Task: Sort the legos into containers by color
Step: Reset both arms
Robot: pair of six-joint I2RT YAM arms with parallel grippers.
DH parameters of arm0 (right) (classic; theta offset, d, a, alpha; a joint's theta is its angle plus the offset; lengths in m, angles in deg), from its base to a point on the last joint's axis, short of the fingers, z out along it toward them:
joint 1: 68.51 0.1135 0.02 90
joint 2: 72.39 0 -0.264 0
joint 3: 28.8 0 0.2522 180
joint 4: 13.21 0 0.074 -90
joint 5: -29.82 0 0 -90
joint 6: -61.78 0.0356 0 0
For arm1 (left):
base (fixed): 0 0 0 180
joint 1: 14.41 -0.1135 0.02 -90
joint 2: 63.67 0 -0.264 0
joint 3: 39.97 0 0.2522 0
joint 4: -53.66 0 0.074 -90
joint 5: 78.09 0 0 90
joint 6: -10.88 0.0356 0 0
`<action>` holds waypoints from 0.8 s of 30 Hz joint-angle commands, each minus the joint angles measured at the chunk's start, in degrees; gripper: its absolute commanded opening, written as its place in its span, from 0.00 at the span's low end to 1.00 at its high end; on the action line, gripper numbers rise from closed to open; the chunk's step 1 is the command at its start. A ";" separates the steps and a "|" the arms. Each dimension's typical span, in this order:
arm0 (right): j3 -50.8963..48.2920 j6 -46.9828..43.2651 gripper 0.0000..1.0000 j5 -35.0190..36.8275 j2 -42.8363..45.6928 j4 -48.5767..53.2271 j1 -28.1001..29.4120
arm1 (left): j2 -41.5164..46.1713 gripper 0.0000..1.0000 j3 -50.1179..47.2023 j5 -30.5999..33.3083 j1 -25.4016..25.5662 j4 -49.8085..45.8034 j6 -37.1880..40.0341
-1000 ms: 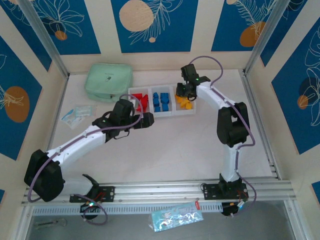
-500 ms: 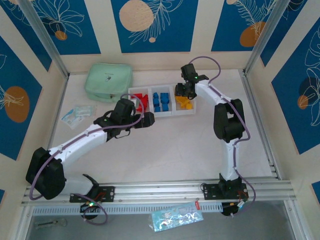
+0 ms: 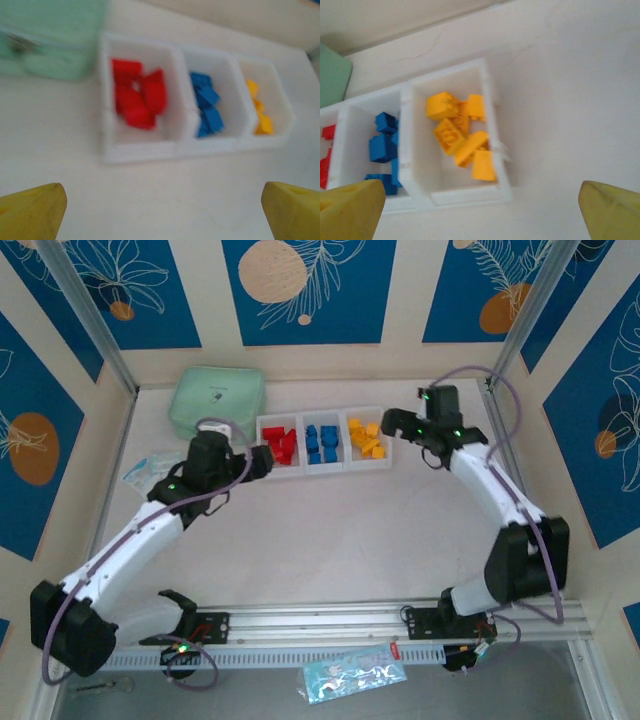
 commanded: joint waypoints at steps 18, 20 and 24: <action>-37.55 -13.38 0.99 -1.83 -3.80 -57.30 -9.55 | -18.92 0.99 -32.94 8.38 -19.70 68.48 31.44; -39.46 -16.17 0.99 -3.02 -4.27 -60.93 -7.96 | -24.07 0.99 -35.72 4.72 -20.00 78.45 32.24; -44.57 -18.66 0.99 -6.74 -5.60 -71.18 -7.32 | -25.37 0.99 -36.89 -2.64 -20.05 80.79 34.88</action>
